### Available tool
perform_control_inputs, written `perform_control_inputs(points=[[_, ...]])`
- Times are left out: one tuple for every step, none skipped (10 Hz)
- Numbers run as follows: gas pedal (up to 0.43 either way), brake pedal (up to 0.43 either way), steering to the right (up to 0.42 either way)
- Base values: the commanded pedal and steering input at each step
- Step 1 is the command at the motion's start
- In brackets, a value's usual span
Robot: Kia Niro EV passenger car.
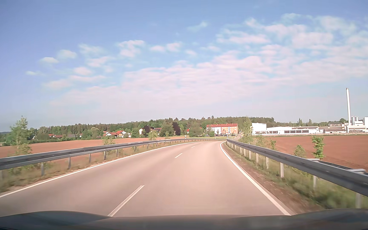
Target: Follow the waypoints while adhering to traffic rules and regulations
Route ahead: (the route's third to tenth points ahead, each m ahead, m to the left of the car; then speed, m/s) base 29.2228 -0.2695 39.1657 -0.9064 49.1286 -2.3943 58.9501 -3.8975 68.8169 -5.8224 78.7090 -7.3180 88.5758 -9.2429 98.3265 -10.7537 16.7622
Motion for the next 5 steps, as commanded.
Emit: perform_control_inputs(points=[[0.150, 0.000, 0.010], [0.150, 0.000, 0.010], [0.150, 0.000, 0.010], [0.150, 0.000, 0.010], [0.150, 0.000, 0.011]])
